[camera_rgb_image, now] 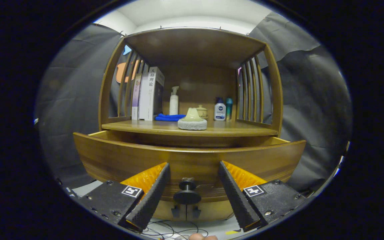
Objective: Pull open the drawer, take out the items inside it, and place them on the countertop above the cabinet.
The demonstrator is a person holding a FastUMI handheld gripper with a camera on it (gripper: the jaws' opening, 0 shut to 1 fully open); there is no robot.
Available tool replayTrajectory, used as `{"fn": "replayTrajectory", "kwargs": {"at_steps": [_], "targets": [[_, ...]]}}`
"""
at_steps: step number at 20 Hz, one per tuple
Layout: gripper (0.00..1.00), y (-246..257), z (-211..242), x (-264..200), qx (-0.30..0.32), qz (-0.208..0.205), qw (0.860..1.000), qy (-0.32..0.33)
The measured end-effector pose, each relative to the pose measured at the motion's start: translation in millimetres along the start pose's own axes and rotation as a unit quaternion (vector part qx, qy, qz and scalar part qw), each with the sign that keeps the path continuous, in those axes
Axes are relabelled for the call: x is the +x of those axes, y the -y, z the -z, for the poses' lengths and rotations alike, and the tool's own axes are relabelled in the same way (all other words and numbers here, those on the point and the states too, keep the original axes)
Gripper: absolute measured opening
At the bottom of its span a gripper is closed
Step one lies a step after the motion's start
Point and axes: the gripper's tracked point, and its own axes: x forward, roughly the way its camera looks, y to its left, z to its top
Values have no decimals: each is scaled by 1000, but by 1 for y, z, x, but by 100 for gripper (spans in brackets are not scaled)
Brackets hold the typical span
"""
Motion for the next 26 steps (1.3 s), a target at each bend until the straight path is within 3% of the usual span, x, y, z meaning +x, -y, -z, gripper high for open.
{"fn": "replayTrajectory", "kwargs": {"at_steps": [16,26], "targets": [[96,-4,-10,76,0,2,1000,-9],[97,-5,-11,90,-4,6,1000,-4]]}}
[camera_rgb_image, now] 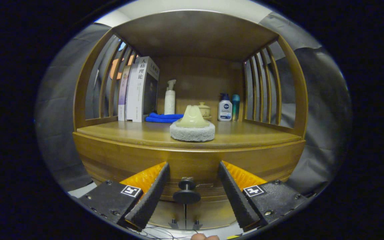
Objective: Pull open the drawer, take out the items inside it, and place them on the countertop above the cabinet.
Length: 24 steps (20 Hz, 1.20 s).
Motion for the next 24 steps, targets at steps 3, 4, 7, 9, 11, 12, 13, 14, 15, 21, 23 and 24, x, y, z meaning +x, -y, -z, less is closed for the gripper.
{"fn": "replayTrajectory", "kwargs": {"at_steps": [3,4,7,9,11,12,13,14,15,21,23,24], "targets": [[97,0,0,-1,1,0,1000,-2],[97,0,0,-1,3,0,1000,-4],[97,1,-1,-6,13,1,1000,-13],[97,-2,-10,-16,17,-5,1000,1],[97,-2,-18,-33,7,-8,1000,13],[97,-3,-21,-44,1,-9,1000,18],[97,-4,-23,-57,-3,-12,1000,21],[97,-4,-23,-70,-4,-15,1000,23],[97,-3,-23,-84,-3,-18,1000,26],[97,15,-23,-162,7,-28,999,32],[97,26,-26,-184,17,-22,999,39],[97,26,-22,-194,26,-26,999,38]]}}
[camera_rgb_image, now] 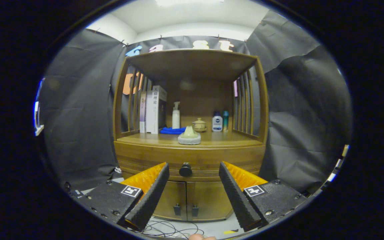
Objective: Pull open the drawer, take out the items inside it, and place them on the countertop above the cabinet.
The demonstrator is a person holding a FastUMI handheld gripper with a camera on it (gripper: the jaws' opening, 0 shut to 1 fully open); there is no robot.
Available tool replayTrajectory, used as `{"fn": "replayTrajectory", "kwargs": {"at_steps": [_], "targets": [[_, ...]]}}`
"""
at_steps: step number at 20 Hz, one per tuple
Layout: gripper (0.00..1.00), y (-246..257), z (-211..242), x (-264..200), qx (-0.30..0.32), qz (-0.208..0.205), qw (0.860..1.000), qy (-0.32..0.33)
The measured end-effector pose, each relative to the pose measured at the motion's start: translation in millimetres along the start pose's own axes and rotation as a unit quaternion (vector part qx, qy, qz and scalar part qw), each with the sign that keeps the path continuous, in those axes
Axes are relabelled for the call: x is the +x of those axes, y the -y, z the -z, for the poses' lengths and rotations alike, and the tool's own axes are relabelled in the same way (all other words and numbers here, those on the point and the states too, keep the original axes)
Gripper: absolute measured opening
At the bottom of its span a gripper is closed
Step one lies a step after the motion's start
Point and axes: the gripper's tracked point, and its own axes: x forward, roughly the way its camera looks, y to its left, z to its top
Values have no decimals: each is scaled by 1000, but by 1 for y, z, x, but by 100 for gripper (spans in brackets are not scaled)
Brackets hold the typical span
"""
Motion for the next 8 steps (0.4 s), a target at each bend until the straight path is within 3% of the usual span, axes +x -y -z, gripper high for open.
{"fn": "replayTrajectory", "kwargs": {"at_steps": [8], "targets": [[97,20,15,-31,17,13,1000,4]]}}
